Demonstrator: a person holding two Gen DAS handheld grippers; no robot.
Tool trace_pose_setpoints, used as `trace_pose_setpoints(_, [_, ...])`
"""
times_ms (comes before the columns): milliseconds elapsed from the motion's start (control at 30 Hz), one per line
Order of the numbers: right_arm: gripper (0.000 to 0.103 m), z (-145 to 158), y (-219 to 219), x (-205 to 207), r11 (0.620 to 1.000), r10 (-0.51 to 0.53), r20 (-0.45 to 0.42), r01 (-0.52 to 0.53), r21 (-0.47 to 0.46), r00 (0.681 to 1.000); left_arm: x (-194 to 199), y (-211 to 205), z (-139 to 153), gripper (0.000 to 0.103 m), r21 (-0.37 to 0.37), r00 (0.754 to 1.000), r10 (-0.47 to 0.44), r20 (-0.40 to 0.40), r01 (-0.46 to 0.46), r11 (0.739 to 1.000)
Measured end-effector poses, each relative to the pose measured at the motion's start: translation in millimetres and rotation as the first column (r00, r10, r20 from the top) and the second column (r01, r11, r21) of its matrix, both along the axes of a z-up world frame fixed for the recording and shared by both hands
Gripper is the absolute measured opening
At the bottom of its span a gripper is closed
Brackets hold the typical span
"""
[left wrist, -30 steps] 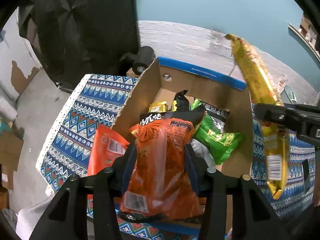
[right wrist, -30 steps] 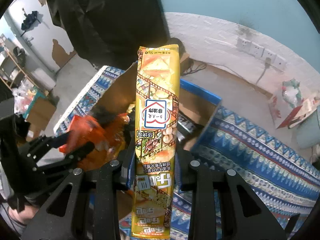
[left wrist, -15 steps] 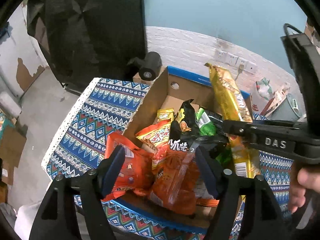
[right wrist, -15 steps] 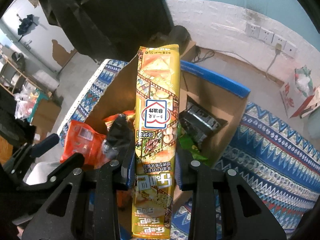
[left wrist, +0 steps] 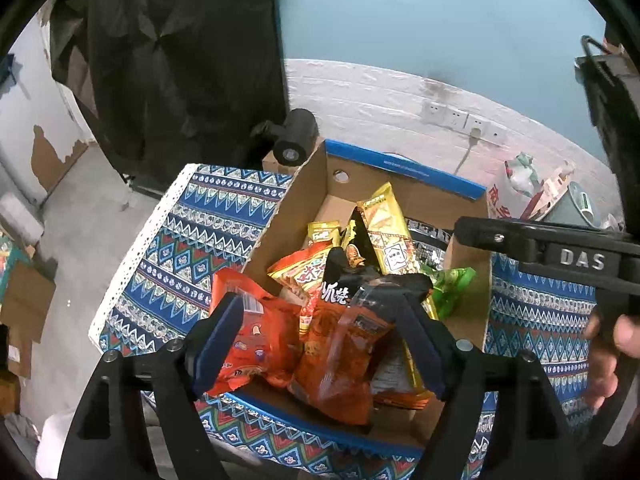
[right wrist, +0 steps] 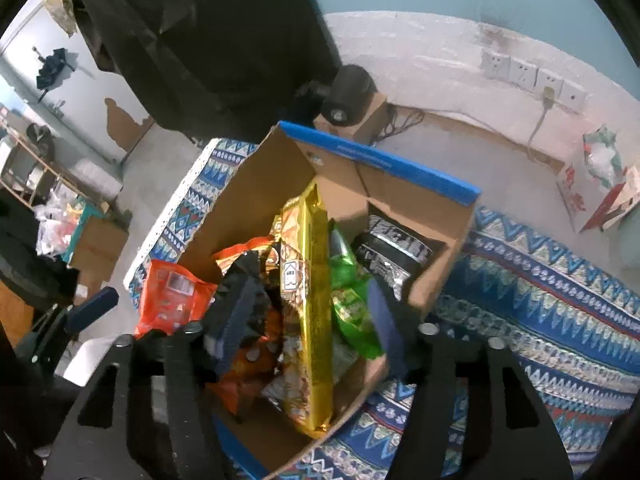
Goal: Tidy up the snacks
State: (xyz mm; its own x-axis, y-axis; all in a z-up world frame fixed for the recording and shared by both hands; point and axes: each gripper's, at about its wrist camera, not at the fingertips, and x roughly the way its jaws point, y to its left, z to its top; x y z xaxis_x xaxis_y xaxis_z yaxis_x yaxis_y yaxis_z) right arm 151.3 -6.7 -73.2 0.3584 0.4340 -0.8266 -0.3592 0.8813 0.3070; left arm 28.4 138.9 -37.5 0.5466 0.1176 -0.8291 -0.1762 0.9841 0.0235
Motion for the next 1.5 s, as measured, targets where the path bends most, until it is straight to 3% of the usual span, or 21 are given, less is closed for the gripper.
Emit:
trace_pose_setpoints(133, [0.074,11.3,-10.0,-14.9,0.999,-0.007,0.052,0.009,-0.047,0.999,-4.2,-5.5,5.2,0.081,0.007,1.000,-0.019,0.001,0.019,1.000])
trace_pose_setpoints(367, [0.075,25.1,-27.3,-41.5,0.989,0.018,0.127,0.001,-0.145,0.992,-9.6,-13.6,13.4,0.086,0.017,0.999,-0.045,0.022,0.045,0.999])
trace_pose_setpoints(667, [0.076,39.4,-47.0,-68.5,0.982,0.035,0.207,0.004,-0.186,0.978,-17.0,-34.0,24.7,0.089,0.078,0.993,-0.107,0.044,0.104,0.992])
trace_pose_setpoints(1000, [0.076,59.9,-61.9,-97.4,0.969,0.076,0.341,0.012,-0.248,0.937,-19.6,-53.5,26.4,0.091,0.085,0.986,-0.166,0.030,0.163,0.983])
trace_pose_setpoints(1500, [0.076,58.4,-81.3,-96.5,0.972,0.048,0.331,0.033,-0.234,0.942,-17.9,-71.6,24.3,0.094,0.105,0.978,-0.206,0.021,0.203,0.974])
